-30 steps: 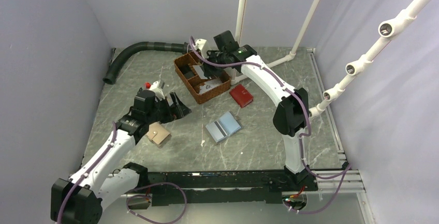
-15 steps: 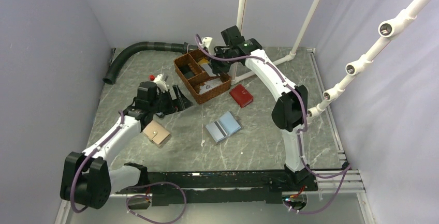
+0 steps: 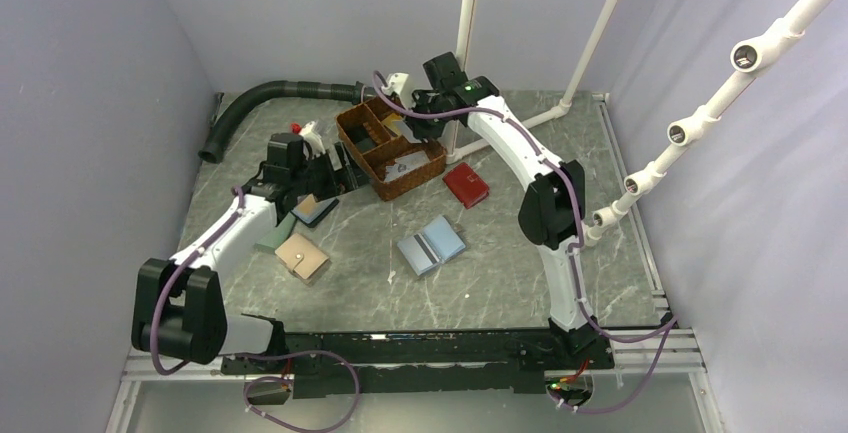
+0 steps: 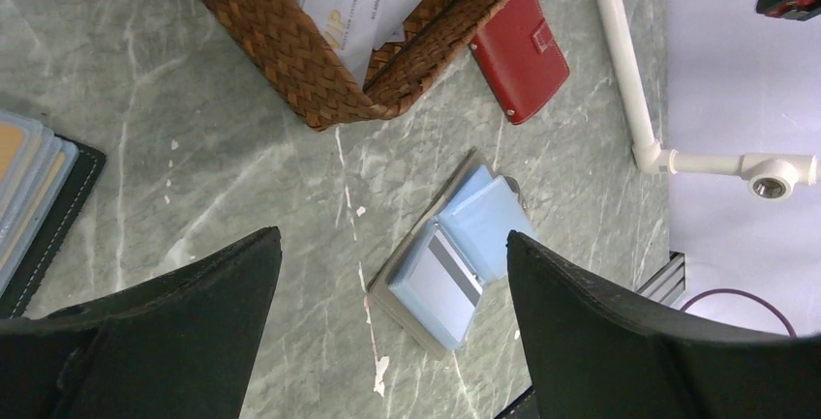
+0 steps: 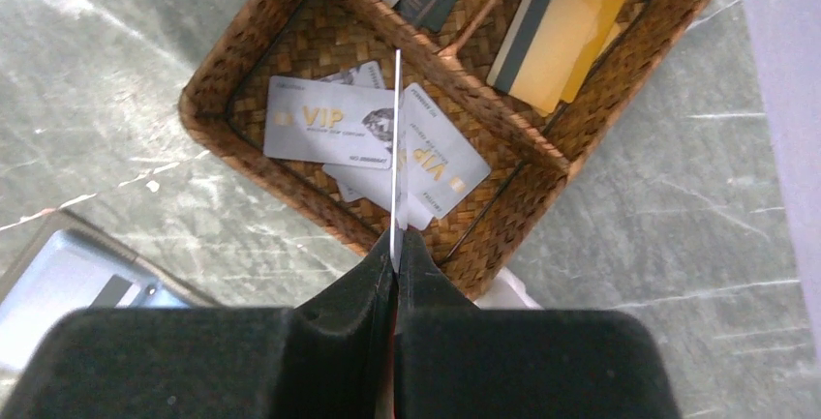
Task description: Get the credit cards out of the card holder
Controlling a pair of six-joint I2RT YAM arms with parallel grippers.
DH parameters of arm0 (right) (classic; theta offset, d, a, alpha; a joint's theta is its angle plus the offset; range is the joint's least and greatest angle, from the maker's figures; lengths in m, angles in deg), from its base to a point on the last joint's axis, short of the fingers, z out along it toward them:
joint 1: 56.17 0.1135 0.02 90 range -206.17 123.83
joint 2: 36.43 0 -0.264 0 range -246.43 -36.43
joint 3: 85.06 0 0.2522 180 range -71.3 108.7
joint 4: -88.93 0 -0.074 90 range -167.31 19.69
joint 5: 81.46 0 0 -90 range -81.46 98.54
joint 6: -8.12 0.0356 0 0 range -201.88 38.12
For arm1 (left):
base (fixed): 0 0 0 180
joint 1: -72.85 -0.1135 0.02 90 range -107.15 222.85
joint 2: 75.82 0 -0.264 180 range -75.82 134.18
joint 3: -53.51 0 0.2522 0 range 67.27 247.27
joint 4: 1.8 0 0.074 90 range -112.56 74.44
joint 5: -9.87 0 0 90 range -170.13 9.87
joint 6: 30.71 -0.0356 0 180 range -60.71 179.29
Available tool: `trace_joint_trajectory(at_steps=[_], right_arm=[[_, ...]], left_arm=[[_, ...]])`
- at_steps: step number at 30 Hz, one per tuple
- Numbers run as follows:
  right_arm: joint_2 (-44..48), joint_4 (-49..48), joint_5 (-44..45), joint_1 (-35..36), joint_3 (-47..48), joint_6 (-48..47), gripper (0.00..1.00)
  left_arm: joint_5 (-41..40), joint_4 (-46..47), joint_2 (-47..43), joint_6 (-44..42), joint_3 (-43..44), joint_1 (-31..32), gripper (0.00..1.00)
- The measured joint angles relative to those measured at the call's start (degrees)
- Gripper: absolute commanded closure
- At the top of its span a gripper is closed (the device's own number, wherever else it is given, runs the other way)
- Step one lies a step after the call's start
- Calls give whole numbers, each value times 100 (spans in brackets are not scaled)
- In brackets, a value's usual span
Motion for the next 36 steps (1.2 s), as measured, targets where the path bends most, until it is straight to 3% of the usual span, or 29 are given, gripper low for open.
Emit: trace_joint_trajectory(at_steps=[15, 23, 30, 36], right_arm=[[-177, -662, 503, 11, -181, -44, 100], [-299, -625, 380, 83, -562, -267, 66], [-243, -214, -560, 155, -393, 61, 64], [396, -101, -1143, 177, -765, 264, 64]], left_arm=[[-223, -566, 212, 9, 96, -177, 10], [-328, -896, 129, 2, 96, -203, 10], [-260, -857, -348, 39, 24, -208, 10], [96, -334, -730, 389, -599, -214, 10]])
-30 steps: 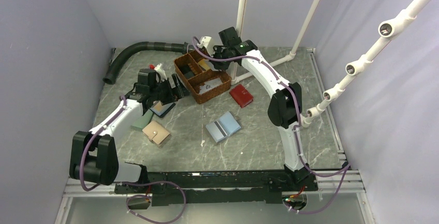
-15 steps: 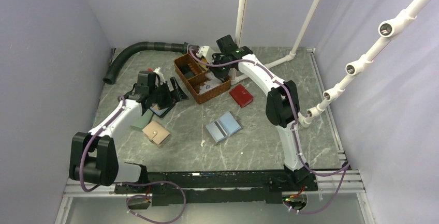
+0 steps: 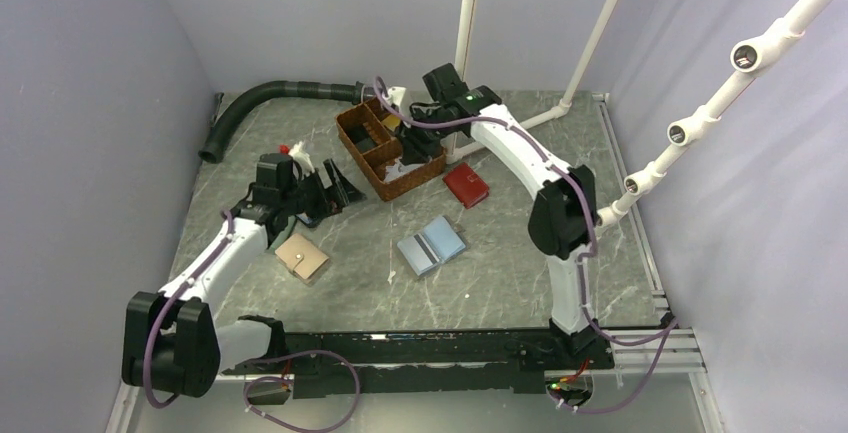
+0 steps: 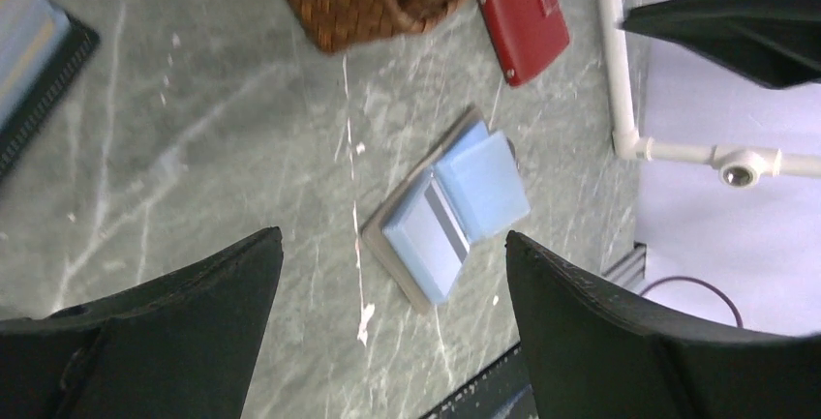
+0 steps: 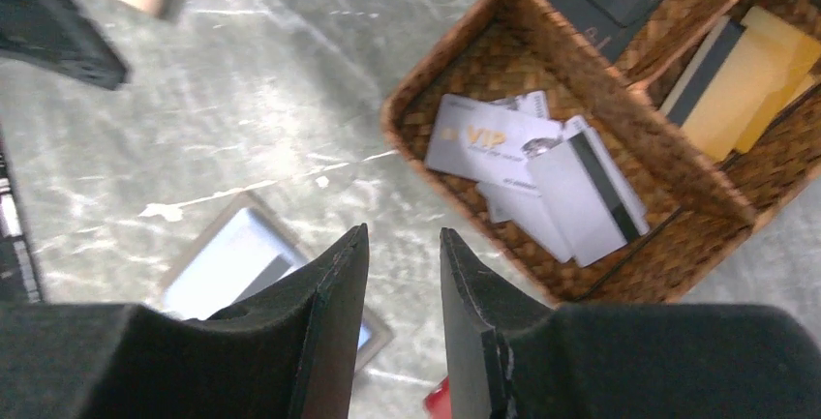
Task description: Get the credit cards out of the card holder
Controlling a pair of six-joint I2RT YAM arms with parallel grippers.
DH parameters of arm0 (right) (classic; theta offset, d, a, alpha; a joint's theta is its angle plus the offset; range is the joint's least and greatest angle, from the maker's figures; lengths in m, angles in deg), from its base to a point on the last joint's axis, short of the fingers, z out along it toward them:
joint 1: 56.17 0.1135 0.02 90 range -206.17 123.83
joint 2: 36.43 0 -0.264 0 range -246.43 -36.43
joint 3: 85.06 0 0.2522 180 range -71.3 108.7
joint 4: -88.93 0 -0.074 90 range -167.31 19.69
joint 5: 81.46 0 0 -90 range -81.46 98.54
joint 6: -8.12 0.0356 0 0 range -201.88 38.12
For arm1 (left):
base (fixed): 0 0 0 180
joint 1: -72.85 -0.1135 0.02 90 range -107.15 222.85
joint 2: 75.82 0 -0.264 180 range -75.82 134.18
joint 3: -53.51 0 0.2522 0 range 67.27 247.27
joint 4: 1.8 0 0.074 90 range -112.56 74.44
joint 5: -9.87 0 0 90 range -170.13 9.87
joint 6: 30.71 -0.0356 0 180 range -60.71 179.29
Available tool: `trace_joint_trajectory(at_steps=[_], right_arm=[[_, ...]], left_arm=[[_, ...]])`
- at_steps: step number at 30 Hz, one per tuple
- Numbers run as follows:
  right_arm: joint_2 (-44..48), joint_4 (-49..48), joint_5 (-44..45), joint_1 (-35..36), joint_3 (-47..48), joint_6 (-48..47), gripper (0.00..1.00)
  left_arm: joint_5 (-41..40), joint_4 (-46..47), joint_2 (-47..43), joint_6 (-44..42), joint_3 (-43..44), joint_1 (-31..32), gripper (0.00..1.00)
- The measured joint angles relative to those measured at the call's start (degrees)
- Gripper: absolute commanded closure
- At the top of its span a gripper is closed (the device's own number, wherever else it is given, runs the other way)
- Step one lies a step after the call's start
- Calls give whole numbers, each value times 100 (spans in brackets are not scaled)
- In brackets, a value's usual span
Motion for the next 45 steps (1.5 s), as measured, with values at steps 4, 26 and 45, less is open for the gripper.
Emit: trace_joint_trajectory(at_steps=[4, 26, 45], right_arm=[[719, -96, -186, -4, -811, 256, 64], [3080, -1115, -754, 72, -5246, 640, 47], [2658, -2518, -7, 109, -5969, 1598, 85]], left_arm=[[275, 319, -251, 348, -636, -2, 12], [63, 1145, -1049, 2496, -1735, 1764, 26], [-354, 2269, 957, 3250, -1679, 2509, 44]])
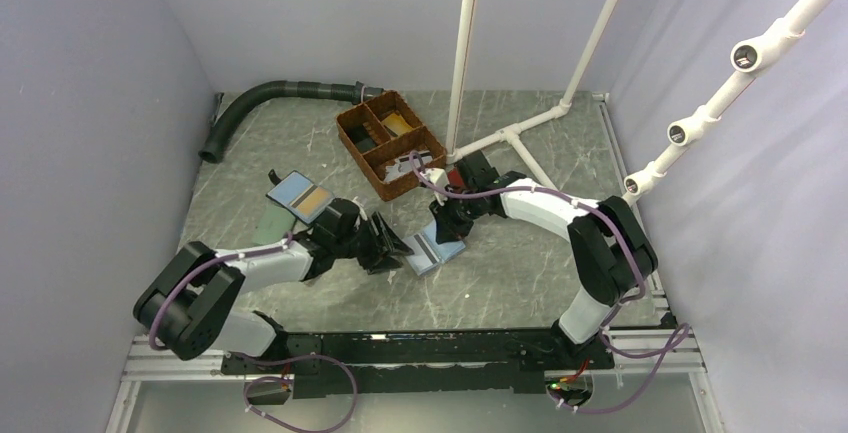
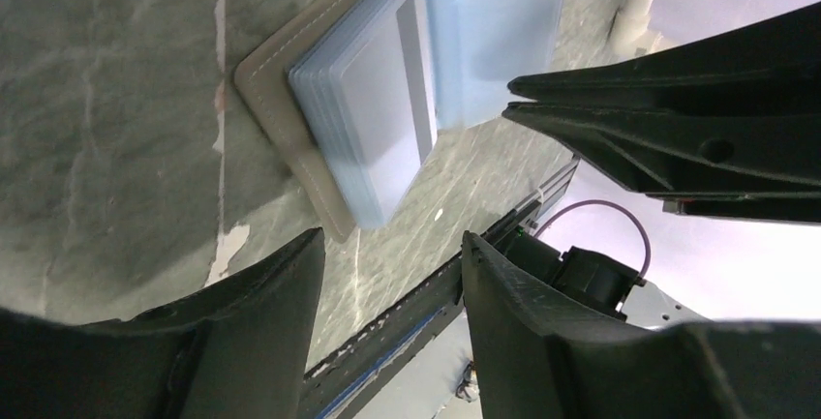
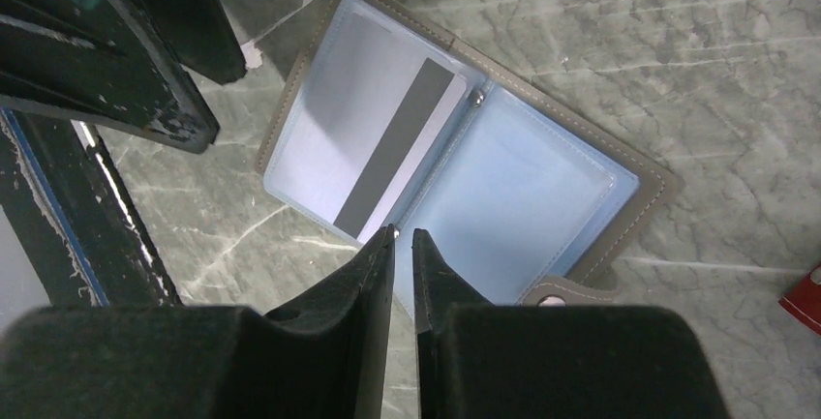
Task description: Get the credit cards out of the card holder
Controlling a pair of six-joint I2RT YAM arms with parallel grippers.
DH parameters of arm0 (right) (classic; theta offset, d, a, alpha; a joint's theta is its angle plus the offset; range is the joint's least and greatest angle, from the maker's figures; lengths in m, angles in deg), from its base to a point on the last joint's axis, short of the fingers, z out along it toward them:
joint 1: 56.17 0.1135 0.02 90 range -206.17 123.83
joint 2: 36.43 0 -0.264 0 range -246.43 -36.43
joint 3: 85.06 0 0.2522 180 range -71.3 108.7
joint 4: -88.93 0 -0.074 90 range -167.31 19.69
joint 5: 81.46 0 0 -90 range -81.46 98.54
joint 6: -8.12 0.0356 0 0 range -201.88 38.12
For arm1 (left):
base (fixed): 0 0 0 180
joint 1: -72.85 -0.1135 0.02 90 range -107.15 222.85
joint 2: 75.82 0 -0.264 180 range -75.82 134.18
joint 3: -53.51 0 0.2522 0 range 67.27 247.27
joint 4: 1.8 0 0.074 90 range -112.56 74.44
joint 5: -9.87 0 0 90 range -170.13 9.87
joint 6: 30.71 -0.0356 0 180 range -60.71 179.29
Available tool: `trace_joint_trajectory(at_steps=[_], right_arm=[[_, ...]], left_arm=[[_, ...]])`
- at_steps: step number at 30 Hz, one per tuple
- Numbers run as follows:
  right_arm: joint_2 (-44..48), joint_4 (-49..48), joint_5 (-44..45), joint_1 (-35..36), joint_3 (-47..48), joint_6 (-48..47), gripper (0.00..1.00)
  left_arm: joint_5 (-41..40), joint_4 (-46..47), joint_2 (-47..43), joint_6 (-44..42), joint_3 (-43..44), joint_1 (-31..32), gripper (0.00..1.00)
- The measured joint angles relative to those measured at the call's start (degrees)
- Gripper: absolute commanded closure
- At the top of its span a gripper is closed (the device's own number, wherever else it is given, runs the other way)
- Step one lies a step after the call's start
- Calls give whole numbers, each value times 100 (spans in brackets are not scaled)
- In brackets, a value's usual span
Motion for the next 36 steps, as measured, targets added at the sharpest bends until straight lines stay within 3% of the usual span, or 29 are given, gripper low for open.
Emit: trace_joint_trajectory(at_steps=[10, 14, 25, 36], right_arm=[[-223, -157, -9, 59, -13, 216, 86], [-345, -168, -13, 66, -13, 299, 87], [-420, -271, -271, 68, -13, 671, 85], [-833, -461, -382, 63, -2, 1178, 85]], left_arm=[[24, -181, 520, -87, 763, 28, 47], [17, -385, 522, -177, 872, 28, 53], [-7, -800, 590, -192, 962, 52, 52], [-4, -494, 820, -103, 960, 118, 52]])
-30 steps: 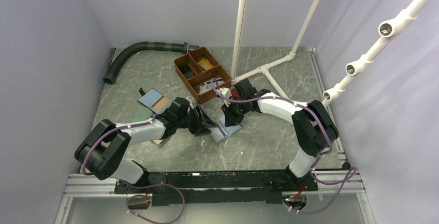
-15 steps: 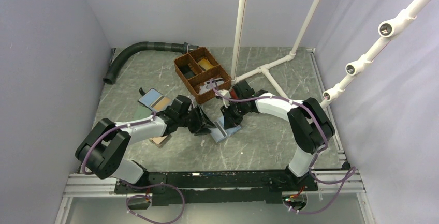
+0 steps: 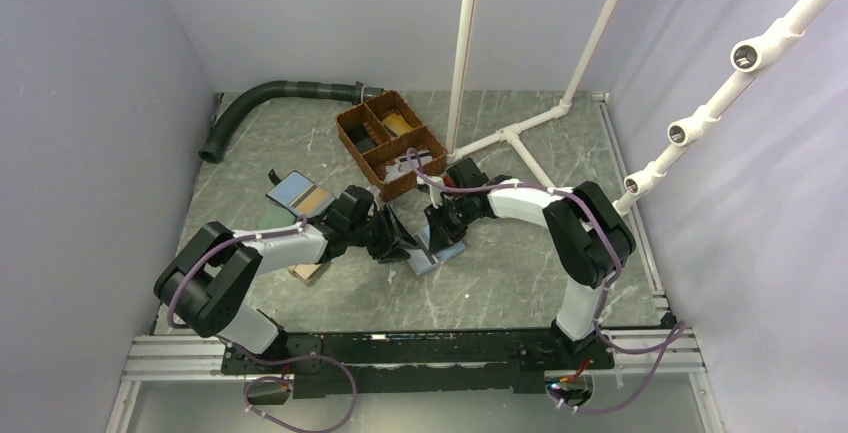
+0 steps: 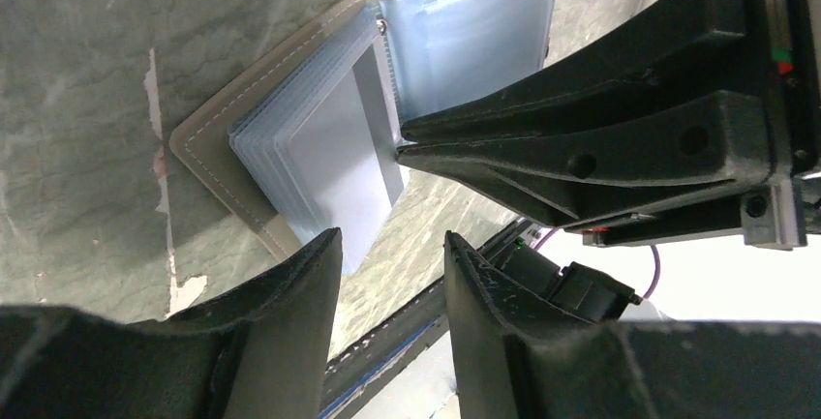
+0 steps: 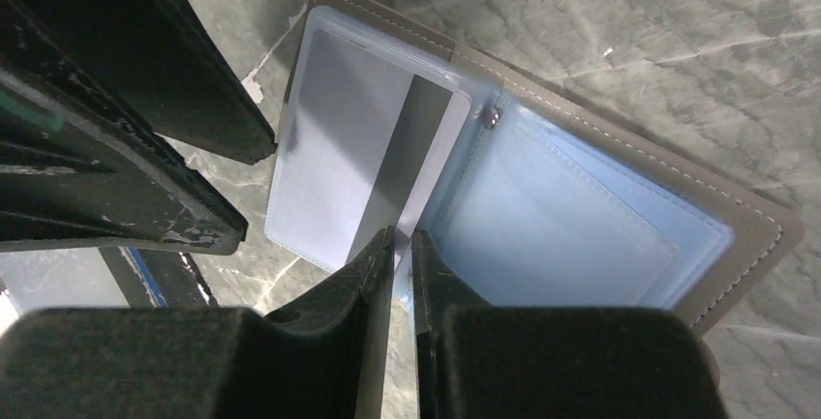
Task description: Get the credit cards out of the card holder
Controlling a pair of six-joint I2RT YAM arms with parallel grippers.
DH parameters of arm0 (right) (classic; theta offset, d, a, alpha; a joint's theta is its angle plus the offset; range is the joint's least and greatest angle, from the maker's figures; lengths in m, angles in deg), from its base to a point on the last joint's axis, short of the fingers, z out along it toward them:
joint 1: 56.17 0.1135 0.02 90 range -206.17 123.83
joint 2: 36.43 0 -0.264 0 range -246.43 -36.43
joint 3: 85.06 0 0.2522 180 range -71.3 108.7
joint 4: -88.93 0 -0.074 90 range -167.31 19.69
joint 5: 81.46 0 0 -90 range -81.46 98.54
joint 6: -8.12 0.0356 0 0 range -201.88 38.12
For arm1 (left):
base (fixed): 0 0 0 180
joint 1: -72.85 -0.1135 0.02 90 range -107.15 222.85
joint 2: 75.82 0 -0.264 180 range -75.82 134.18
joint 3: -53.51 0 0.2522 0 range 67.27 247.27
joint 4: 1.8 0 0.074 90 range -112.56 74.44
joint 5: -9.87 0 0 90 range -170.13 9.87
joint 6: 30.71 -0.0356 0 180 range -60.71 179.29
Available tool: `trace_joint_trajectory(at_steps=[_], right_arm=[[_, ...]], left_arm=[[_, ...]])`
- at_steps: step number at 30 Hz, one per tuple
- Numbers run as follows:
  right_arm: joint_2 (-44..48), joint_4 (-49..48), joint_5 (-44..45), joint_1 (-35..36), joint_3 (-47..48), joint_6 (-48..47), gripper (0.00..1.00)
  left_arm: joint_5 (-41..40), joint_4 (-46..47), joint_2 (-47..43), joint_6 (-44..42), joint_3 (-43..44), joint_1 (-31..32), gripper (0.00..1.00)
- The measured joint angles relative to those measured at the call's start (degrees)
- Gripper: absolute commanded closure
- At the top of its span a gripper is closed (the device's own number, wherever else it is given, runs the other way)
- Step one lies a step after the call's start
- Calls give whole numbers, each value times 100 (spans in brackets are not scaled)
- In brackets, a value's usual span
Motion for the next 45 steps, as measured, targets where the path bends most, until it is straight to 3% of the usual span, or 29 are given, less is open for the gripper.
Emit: trace_joint_trajectory(at_steps=[30, 45], right_arm=[[-105, -2, 59, 96, 111, 321, 85], [-105, 2, 70, 96, 120, 326, 85]], left_arm=[[-157, -866, 177, -92, 422, 87, 48], [-125, -909, 372, -79, 525, 85, 52]])
